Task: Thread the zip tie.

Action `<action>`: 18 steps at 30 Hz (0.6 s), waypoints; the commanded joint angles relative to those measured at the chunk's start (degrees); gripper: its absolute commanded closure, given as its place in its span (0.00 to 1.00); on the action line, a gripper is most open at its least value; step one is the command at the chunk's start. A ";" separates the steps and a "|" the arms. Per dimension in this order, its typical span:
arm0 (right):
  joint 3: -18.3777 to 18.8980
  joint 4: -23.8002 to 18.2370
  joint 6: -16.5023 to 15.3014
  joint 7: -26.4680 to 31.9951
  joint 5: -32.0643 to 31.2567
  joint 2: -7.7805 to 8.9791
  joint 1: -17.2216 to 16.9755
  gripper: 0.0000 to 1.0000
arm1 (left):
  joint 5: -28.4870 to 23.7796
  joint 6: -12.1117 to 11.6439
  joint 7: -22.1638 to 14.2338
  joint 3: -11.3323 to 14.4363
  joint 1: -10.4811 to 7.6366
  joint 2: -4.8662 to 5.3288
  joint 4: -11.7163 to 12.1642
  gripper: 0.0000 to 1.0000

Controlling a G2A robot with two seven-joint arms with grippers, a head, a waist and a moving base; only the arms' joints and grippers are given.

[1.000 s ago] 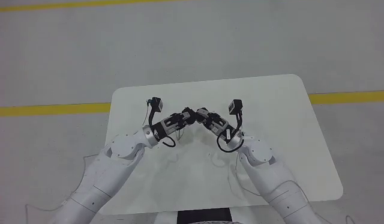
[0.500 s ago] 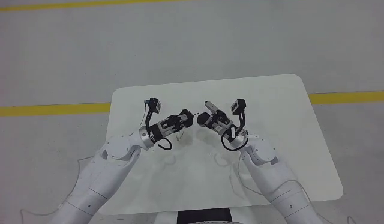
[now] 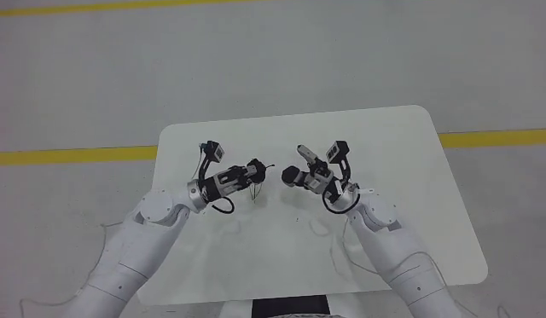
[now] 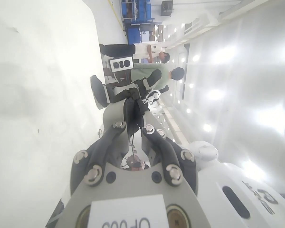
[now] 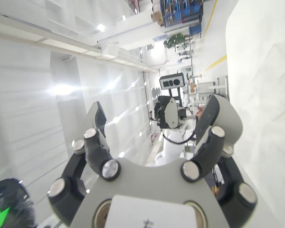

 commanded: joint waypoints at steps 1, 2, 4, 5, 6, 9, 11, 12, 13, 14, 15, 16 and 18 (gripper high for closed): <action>0.03 1.35 0.99 5.60 0.39 0.23 1.29 0.00 | -2.05 -0.49 -4.65 -1.13 0.17 0.34 1.46 1.00; 0.00 2.57 1.87 7.83 0.72 0.34 2.29 0.00 | -3.59 -0.61 -6.65 -1.83 0.26 0.50 2.21 1.00; -0.64 4.05 3.20 10.07 0.23 0.40 3.97 0.00 | -5.36 -0.38 -10.03 -2.52 0.34 0.73 3.36 1.00; -1.61 4.78 4.59 12.77 0.12 0.38 5.12 0.00 | -6.24 0.12 -12.04 -2.81 0.10 0.85 4.02 1.00; -2.46 5.33 5.88 15.02 -0.09 0.38 5.90 0.00 | -7.16 0.52 -13.91 -2.81 -0.05 0.90 4.44 1.00; -2.46 5.33 5.88 15.02 -0.09 0.38 5.90 0.00 | -7.24 0.07 -14.34 -3.25 -0.47 0.97 5.23 1.00; -2.46 5.33 5.88 15.02 -0.09 0.38 5.90 0.00 | -7.24 0.07 -14.34 -3.25 -0.47 0.97 5.23 1.00; -2.46 5.33 5.88 15.02 -0.09 0.38 5.90 0.00 | -7.24 0.07 -14.34 -3.25 -0.47 0.97 5.23 1.00; -2.46 5.33 5.88 15.02 -0.09 0.38 5.90 0.00 | -7.24 0.07 -14.34 -3.25 -0.47 0.97 5.23 1.00; -2.46 5.33 5.88 15.02 -0.09 0.38 5.90 0.00 | -7.49 0.43 -14.06 -2.92 -0.36 0.90 4.59 1.00; -2.56 5.18 6.20 15.07 1.85 0.27 5.50 0.00 | -7.44 0.79 -14.30 -2.69 -0.39 0.88 4.42 1.00; -2.65 5.77 6.98 16.16 3.22 0.26 5.71 0.00 | -6.82 0.99 -14.39 -2.58 -0.70 0.90 5.02 1.00; -2.92 6.98 6.80 18.79 4.32 0.27 6.52 0.00 | -6.70 1.08 -15.19 -1.97 -1.22 0.80 5.75 1.00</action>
